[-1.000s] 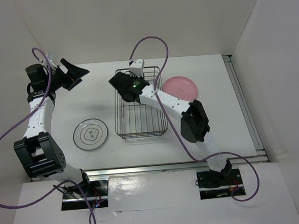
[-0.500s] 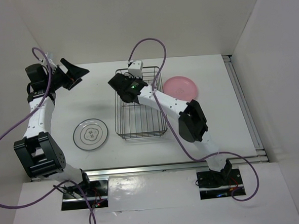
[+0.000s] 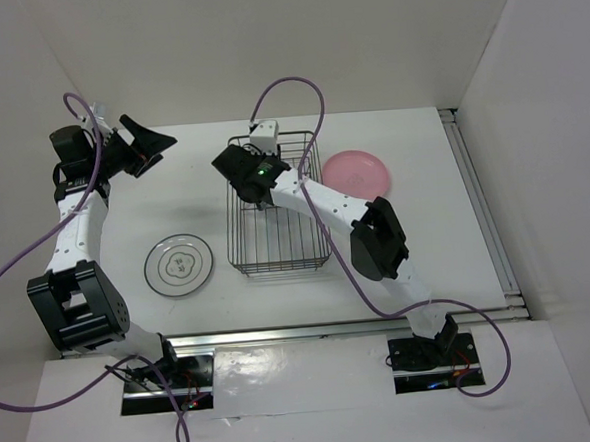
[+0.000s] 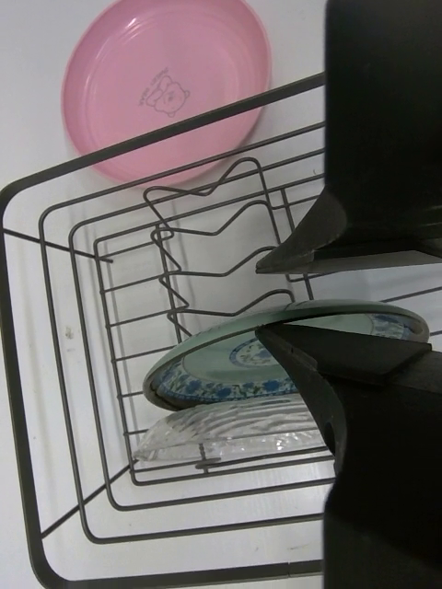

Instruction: Load the plates into the dish rack

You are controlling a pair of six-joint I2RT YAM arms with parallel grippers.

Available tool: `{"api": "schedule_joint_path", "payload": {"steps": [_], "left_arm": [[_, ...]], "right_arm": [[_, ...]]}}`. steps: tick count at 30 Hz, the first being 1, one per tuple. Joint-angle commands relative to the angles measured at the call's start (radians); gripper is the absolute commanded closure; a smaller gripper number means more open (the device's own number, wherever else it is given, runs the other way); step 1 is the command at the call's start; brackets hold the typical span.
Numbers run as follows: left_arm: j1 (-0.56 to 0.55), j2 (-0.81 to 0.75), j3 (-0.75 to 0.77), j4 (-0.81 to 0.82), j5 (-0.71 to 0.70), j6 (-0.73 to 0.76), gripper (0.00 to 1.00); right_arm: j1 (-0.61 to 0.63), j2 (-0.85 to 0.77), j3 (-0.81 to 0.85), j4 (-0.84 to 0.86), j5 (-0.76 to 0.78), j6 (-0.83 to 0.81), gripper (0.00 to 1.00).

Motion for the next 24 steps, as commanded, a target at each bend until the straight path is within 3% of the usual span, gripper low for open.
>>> {"api": "schedule_joint_path", "payload": {"steps": [1,15,20,24], "left_arm": [[0.004,-0.025,0.008,0.049,0.025,-0.014,0.00],[0.004,-0.025,0.008,0.049,0.035,-0.014,0.00],[0.004,-0.025,0.008,0.058,0.044,-0.014,0.00],[0.004,-0.025,0.008,0.069,0.053,-0.014,0.00]], "right_arm": [[0.003,-0.036,0.014,0.069,-0.007,-0.011,0.64],[-0.028,-0.035,0.016,0.136,-0.096,-0.039,0.63],[-0.040,-0.044,-0.012,0.179,-0.136,-0.039,0.55],[-0.040,-0.056,0.013,0.170,-0.136,-0.048,0.55]]}}
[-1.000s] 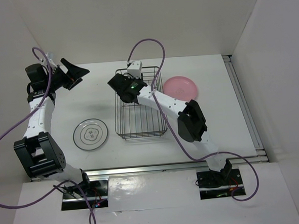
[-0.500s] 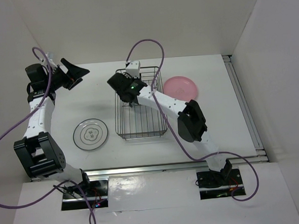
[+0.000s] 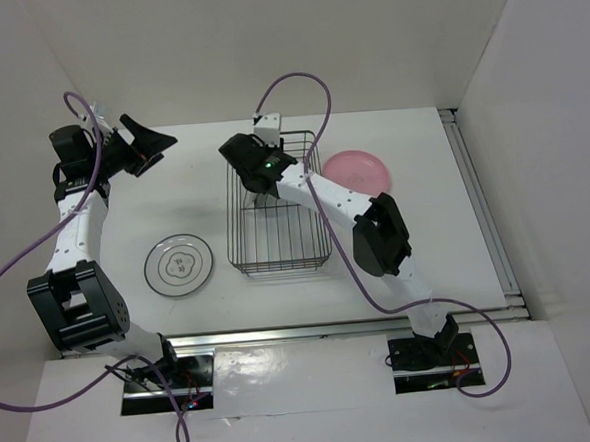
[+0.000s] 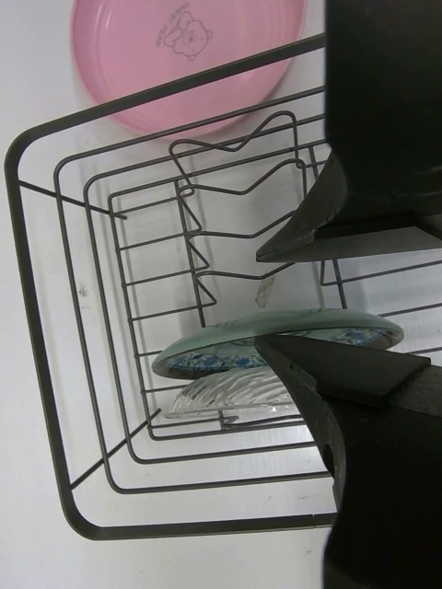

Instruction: Load the plates into the dish rack

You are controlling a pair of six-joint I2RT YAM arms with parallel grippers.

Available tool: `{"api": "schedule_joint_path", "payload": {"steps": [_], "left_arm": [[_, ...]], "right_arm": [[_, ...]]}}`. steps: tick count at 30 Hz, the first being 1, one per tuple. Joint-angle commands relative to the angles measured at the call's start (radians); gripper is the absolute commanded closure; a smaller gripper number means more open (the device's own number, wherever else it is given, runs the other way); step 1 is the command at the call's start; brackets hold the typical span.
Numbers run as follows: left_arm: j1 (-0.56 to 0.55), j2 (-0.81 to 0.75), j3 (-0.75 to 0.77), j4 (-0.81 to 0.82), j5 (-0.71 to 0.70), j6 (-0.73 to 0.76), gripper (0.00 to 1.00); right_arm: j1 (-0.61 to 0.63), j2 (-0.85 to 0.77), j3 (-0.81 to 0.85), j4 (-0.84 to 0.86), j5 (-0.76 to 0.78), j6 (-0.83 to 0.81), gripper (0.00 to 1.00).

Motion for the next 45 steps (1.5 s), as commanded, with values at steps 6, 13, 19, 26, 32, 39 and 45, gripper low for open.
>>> {"api": "schedule_joint_path", "payload": {"steps": [6,13,19,26,32,39,45], "left_arm": [[0.004,-0.025,-0.001,0.058,0.033,-0.014,0.00],[0.004,-0.014,0.017,-0.045,-0.100,0.027,0.00],[0.004,-0.045,0.027,-0.149,-0.276,0.058,0.00],[-0.005,-0.172,0.016,-0.414,-0.558,0.059,0.00],[-0.005,-0.293,-0.082,-0.488,-0.639,0.071,0.00],[-0.005,-0.592,-0.395,-0.444,-0.542,-0.094,0.01],[0.004,-0.764,-0.435,-0.624,-0.651,-0.215,0.02]], "right_arm": [[0.002,-0.116,0.013,0.051,-0.040,-0.015,0.55],[0.002,-0.363,-0.195,0.214,-0.147,-0.110,0.51],[-0.012,-0.645,-0.359,0.203,-0.219,-0.237,0.27],[-0.161,-0.969,-0.570,0.194,-0.431,-0.281,0.01],[-0.222,-1.002,-0.629,0.194,-0.595,-0.324,0.01],[-0.298,-1.095,-0.781,0.307,-0.819,-0.303,0.01],[-0.298,-1.150,-0.824,0.318,-0.841,-0.294,0.01]]}}
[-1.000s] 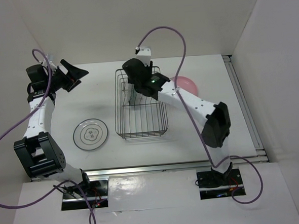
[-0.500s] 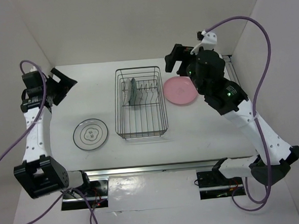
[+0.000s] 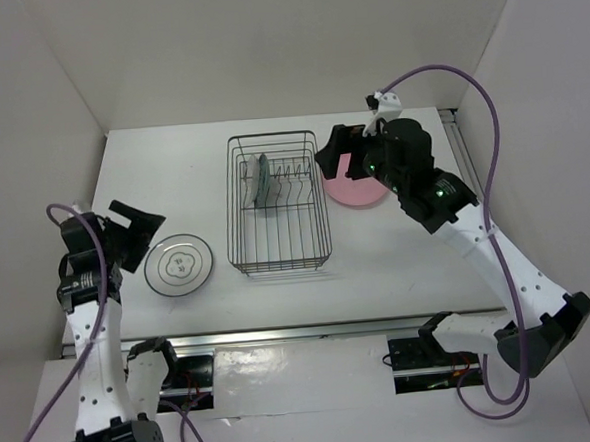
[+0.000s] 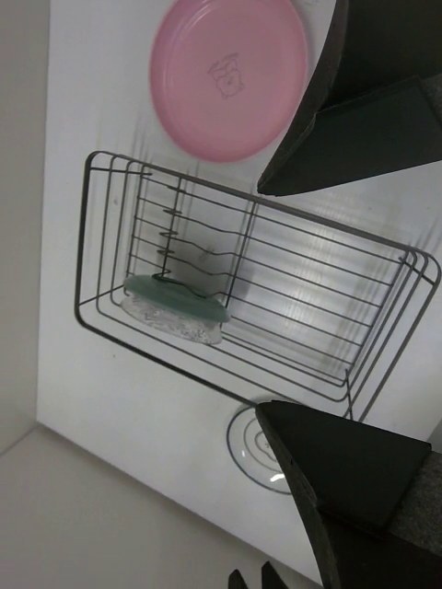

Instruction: Load the plates into the dish rack

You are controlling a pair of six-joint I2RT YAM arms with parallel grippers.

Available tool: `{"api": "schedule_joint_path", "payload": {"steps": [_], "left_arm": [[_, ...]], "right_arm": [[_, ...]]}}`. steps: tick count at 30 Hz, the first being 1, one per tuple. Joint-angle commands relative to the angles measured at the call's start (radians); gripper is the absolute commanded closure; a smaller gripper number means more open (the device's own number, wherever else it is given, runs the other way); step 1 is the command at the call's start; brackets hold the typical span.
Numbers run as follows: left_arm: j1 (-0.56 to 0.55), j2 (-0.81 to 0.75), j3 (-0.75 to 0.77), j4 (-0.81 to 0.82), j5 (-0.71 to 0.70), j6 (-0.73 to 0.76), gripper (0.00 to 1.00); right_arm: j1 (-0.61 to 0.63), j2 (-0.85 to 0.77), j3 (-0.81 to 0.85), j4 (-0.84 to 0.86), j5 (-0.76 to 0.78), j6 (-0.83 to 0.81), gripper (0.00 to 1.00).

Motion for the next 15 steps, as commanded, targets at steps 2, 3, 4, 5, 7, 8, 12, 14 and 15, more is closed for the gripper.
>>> {"api": "schedule_joint_path", "payload": {"steps": [2,3,4,5,7,8,12,14,15], "left_arm": [[0.005,-0.033,0.016,-0.122,-0.077,-0.084,0.02],[0.005,-0.017,0.016,-0.173,-0.077,-0.074,0.02],[0.005,-0.016,0.001,-0.184,-0.077,-0.073,0.02],[0.005,-0.016,-0.031,-0.195,-0.077,-0.073,0.02],[0.005,-0.062,-0.071,-0.195,-0.028,-0.087,0.02],[0.005,-0.078,-0.111,-0.195,-0.015,-0.099,0.03],[-0.017,-0.111,-0.177,-0.216,0.018,-0.164,0.03],[-0.026,-0.111,-0.199,-0.244,0.006,-0.188,0.03],[-0.026,-0.111,-0.220,-0.264,0.006,-0.216,0.03]], "right_arm": [[-0.001,-0.081,-0.015,0.080,-0.045,0.011,0.01],[-0.001,-0.081,-0.025,0.080,-0.045,0.011,0.01],[-0.001,-0.092,-0.025,0.080,-0.045,0.011,0.01],[-0.001,-0.092,-0.034,0.080,-0.045,0.011,0.01],[-0.010,-0.103,-0.045,0.080,-0.045,0.011,0.01],[-0.010,-0.103,-0.045,0.080,-0.045,0.011,0.01],[-0.030,-0.103,-0.065,0.080,-0.096,0.011,0.01],[-0.039,-0.103,-0.074,0.105,-0.117,0.020,0.01],[-0.039,-0.103,-0.074,0.114,-0.128,0.031,0.01]]}}
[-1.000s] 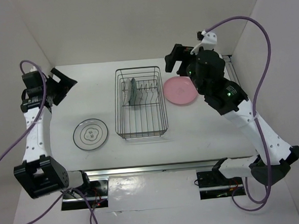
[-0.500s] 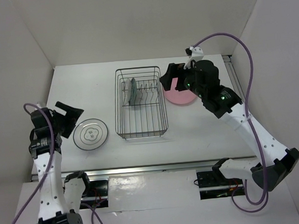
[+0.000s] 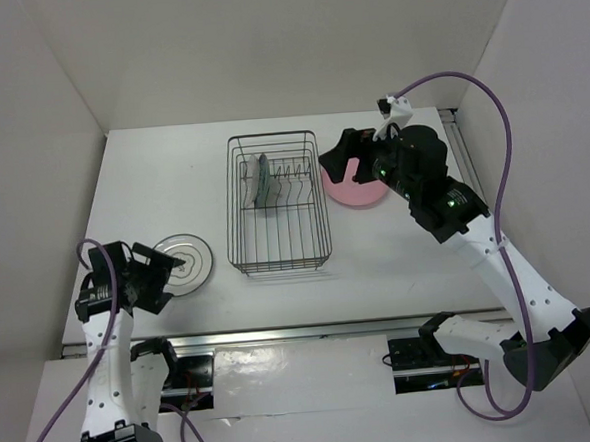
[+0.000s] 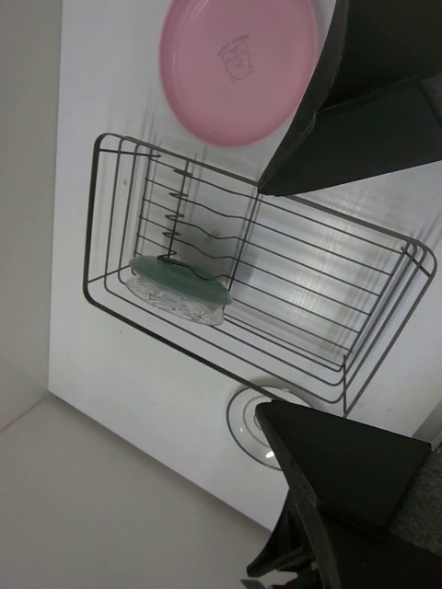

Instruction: Load the plates into the dish rack

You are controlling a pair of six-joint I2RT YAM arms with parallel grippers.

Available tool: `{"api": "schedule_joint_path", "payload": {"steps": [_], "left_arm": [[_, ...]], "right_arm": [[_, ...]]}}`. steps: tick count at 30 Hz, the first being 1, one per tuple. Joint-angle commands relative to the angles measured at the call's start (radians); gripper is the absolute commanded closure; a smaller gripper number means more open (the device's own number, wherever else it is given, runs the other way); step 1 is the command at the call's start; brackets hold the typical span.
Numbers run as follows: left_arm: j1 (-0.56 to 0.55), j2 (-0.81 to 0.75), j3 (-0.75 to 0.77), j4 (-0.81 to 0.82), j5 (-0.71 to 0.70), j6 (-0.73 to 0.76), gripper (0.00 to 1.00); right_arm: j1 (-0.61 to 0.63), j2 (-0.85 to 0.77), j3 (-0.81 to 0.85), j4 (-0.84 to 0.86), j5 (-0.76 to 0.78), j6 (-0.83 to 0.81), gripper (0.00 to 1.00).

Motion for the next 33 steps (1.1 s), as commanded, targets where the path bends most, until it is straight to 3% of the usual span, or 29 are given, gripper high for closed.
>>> {"api": "schedule_joint_path", "payload": {"steps": [1,13,21,33], "left_arm": [[-0.007,-0.012,-0.032,-0.049,0.019,-0.094,0.03],[-0.060,0.026,-0.136,-0.086,-0.178,-0.249,0.06],[-0.060,0.081,-0.217,0.044,-0.243,-0.322,0.15],[-0.069,0.205,-0.247,0.213,-0.258,-0.361,0.18]], "right_arm": [[-0.011,-0.012,-0.012,0.071,-0.074,0.031,0.01],[-0.063,0.000,-0.075,0.163,-0.168,0.060,0.01],[-0.124,0.020,-0.095,0.213,-0.285,0.091,0.01],[-0.196,0.080,-0.136,0.277,-0.375,0.091,0.01]]}}
